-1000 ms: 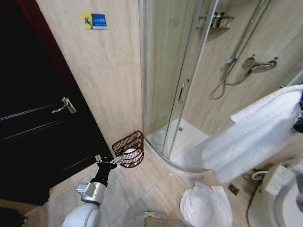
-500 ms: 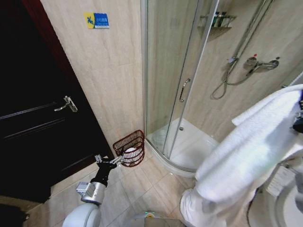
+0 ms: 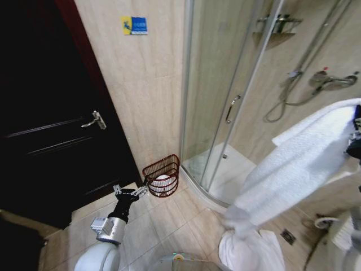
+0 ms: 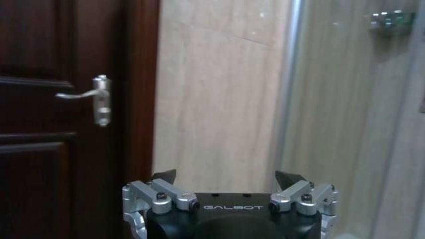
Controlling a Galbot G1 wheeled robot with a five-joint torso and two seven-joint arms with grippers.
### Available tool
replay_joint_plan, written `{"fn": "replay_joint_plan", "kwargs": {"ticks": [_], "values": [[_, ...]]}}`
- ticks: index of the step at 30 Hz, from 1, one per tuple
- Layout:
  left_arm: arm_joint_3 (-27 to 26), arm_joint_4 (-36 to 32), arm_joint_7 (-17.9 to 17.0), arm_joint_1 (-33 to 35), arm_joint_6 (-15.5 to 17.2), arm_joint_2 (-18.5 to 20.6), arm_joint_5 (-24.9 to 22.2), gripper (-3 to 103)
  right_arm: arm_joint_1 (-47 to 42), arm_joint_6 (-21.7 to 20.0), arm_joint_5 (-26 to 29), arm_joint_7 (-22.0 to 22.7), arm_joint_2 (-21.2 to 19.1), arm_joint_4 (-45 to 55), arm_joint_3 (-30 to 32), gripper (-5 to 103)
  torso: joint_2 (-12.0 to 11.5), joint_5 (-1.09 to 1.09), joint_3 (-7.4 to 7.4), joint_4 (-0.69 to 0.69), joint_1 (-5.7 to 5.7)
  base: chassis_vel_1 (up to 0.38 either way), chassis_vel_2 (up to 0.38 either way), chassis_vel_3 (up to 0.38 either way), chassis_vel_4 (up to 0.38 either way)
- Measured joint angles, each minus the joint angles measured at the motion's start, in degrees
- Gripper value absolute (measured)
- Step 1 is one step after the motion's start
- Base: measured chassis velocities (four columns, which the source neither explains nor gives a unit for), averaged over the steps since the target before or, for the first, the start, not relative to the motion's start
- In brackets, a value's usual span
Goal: Discard the used towel into the hamper.
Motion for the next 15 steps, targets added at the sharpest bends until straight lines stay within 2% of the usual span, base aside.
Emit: {"fn": "replay_joint_plan", "kwargs": {"ticks": [5,15], "values": [[0.0,0.0,0.0,0.0,0.0,0.0,0.0,100,1.2,0.7,3.1,-5.5,-1.4,0.0,-0.7,5,0.0,-0.01,0.00,0.01,0.00,0.126,0.106,0.124,0.115],[0.0,0.0,0.0,0.0,0.0,0.0,0.0,100,3.1,1.4,5.2,-7.9,-5.1,0.0,-0.5,5,0.0,-0.01,0.00,0.00,0.01,0.122,0.126,0.130,0.122]]}}
